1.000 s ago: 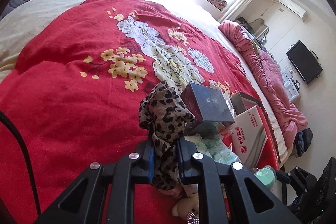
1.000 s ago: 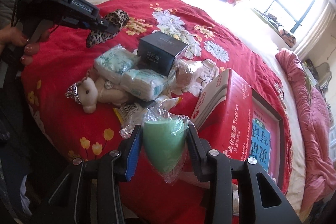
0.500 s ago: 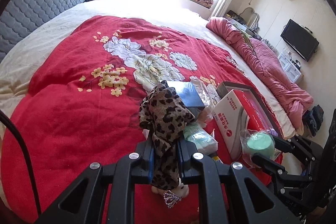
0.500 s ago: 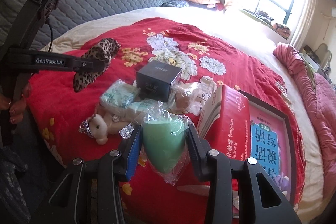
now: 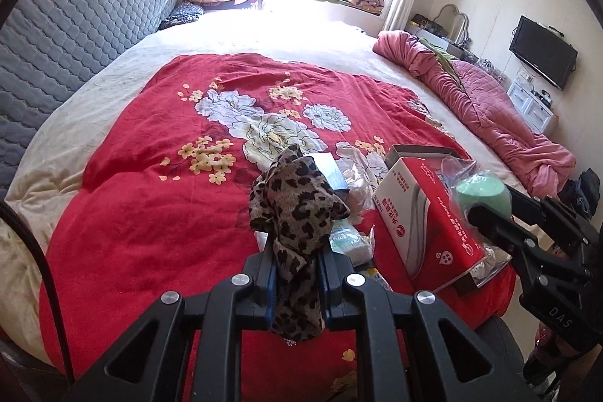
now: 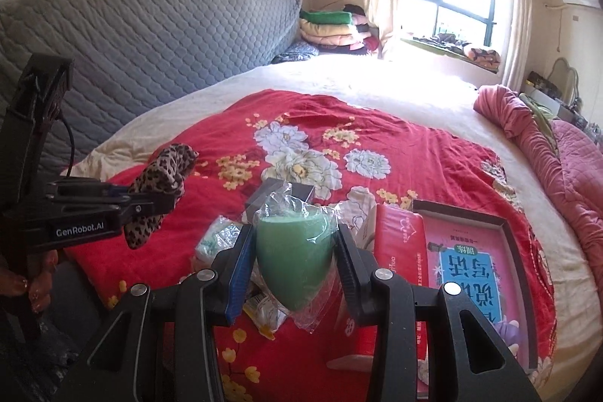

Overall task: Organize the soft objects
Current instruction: 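Lift the leopard scrunchie and green sponge and carry both toward the pink tray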

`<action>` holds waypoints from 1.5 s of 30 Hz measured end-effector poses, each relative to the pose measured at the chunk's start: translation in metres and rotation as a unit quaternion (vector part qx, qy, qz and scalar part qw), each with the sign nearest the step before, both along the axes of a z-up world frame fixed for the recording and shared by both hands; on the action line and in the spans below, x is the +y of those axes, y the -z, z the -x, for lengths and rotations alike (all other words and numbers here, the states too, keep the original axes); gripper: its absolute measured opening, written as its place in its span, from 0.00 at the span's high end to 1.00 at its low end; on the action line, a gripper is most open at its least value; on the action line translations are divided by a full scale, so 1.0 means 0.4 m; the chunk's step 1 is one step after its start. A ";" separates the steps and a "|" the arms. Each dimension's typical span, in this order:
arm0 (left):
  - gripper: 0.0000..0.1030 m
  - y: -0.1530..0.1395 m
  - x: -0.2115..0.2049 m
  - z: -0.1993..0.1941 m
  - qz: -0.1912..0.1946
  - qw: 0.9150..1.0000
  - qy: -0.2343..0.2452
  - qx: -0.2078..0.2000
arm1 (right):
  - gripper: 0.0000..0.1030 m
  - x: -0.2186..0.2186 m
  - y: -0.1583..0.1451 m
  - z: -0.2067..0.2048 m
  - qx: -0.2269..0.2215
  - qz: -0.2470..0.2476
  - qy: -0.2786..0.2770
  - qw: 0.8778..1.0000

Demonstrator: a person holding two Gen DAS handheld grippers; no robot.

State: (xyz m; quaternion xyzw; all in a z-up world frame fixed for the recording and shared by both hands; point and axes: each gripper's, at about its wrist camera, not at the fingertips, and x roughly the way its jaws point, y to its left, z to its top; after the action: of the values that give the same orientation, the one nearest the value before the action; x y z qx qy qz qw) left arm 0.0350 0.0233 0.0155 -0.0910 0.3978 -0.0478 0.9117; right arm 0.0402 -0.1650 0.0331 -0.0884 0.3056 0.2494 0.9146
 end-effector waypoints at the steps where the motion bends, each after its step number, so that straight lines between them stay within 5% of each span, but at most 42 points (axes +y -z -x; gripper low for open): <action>1: 0.83 -0.007 -0.003 0.005 -0.004 1.000 -0.001 -0.002 | 0.59 -0.002 -0.008 0.003 -0.002 -0.004 0.001 1.000; 19: 0.83 -0.117 -0.069 0.071 -0.059 0.998 -0.005 -0.037 | 0.58 -0.032 -0.110 0.067 -0.039 -0.039 0.005 0.998; 45: 0.83 -0.138 -0.226 0.018 -0.080 0.995 0.043 -0.032 | 0.58 -0.163 -0.129 0.066 -0.039 -0.072 0.079 0.993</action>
State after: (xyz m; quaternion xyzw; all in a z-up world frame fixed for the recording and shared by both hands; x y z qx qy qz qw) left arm 0.0278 -0.0672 0.0707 0.0007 0.3742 -0.0577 0.9255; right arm 0.0137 -0.2304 0.0848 -0.0075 0.2567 0.1942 0.9468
